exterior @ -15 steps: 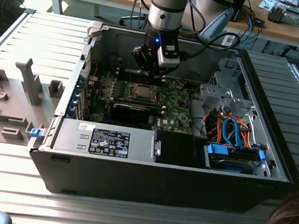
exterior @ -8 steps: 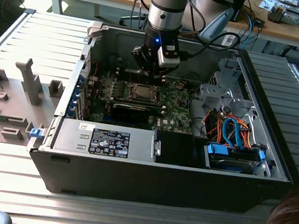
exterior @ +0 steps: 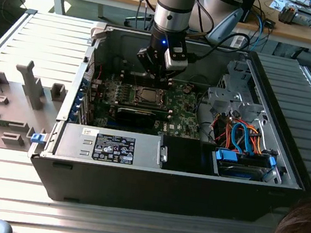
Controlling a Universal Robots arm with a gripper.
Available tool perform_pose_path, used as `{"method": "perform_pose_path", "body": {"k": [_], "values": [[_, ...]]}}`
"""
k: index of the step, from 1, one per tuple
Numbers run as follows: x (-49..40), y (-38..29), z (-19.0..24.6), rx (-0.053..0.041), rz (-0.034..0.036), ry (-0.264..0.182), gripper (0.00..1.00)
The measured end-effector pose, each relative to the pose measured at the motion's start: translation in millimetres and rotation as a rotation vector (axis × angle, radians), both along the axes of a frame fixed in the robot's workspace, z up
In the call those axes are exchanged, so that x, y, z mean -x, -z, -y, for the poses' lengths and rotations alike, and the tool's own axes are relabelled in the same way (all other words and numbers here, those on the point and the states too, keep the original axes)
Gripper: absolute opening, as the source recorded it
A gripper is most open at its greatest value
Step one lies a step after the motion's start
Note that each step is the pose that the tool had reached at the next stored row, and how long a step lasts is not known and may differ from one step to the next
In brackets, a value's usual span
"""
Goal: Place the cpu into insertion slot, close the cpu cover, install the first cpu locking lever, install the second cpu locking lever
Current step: 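Install the first cpu locking lever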
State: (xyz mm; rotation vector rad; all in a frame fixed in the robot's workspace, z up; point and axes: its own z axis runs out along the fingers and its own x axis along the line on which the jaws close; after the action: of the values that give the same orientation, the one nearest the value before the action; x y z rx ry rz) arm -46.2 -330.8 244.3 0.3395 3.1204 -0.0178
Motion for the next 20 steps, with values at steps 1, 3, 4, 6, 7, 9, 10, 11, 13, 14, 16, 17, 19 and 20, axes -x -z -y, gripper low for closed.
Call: {"method": "perform_pose_path", "body": {"k": [1,3,4,6,7,9,10,11,13,14,16,17,19,20], "values": [[0.0,0.0,0.0,0.0,0.0,-0.001,0.11],[0.0,0.0,0.0,0.0,0.0,-0.005,0.11],[0.0,0.0,0.0,0.0,0.0,-0.009,0.11],[0.0,0.0,0.0,0.0,0.0,-0.014,0.11],[0.0,0.0,0.0,-0.0001,0.0,-0.018,0.11],[0.0,0.0,0.0,0.0,0.0,-0.022,0.11],[0.0,0.0,0.0,0.0,0.0,-0.025,0.11],[0.0,0.0,0.0,0.0,0.0,-0.027,0.11],[0.0,0.0,0.0,0.0,0.0,-0.031,0.11],[0.0,0.0,0.0,-0.0005,0.0,-0.034,0.11],[0.0,0.0,0.0,-0.0023,0.0001,-0.042,0.11],[0.0,0.0,0.0,-0.0026,0.0001,-0.046,0.11],[0.0,0.0,0.0,-0.0042,0.0,-0.053,0.11],[0.0,0.0,0.0,-0.0056,0.0,-0.058,0.11]]}}
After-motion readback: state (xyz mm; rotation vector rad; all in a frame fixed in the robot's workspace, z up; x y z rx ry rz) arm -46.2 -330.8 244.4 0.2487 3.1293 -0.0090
